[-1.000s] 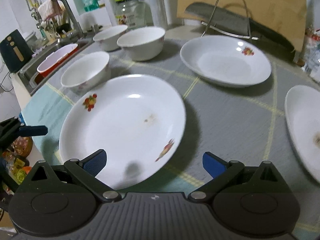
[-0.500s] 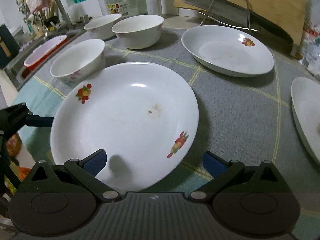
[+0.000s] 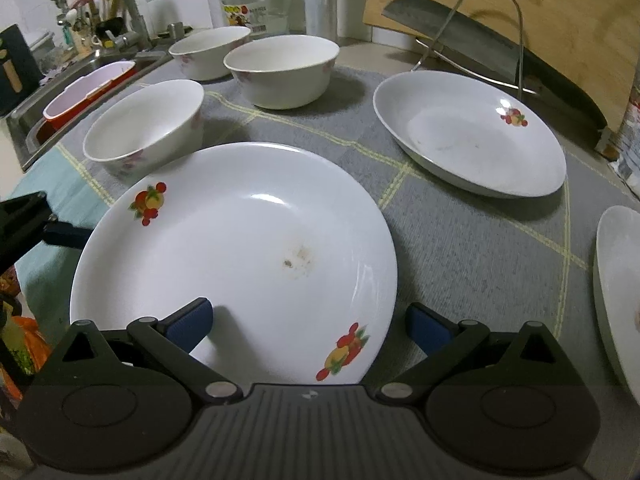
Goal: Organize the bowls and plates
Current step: 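Grasp the rim of the floral white plate with the right gripper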
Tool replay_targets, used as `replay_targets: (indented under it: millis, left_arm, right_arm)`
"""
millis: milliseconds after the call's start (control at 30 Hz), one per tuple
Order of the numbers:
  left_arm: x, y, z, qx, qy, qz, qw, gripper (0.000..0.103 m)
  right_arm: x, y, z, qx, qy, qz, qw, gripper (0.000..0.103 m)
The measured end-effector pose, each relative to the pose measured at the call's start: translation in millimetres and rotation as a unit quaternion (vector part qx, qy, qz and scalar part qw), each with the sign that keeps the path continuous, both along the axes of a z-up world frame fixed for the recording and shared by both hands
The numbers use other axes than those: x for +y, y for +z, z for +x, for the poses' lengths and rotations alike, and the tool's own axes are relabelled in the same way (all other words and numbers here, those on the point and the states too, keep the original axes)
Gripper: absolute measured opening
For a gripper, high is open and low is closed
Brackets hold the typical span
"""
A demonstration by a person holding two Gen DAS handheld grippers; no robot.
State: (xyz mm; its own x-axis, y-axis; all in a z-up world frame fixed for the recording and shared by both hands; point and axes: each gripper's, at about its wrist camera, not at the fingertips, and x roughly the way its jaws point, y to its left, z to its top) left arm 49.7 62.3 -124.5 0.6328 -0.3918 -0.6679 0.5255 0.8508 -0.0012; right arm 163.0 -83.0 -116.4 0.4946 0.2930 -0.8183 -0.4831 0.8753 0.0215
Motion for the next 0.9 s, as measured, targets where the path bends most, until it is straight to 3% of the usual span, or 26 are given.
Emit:
replay_targets:
  millis: [233,433,767,900]
  left_arm:
    - [0,-1,6,-0.009,-0.026,-0.003,0.9996,0.102]
    - [1,-1,10,-0.02,-0.043,0.001,0.9989,0.102]
    - [0,-1,13,-0.033,-0.064,0.011,0.9973,0.102]
    - [0,-1,12,-0.035,-0.068,0.009,0.997,0.102]
  right_arm:
    - [-2,3,8,0.016,0.034,0.005,0.999,0.103]
    - [-1,11,25,0.068,0.066,0.038,0.995,0.103]
    - [-12,15,54,0.144,0.066,0.104,0.982,0.103]
    - [-9,15,59,0.157,0.067,0.104,0.98,0.103]
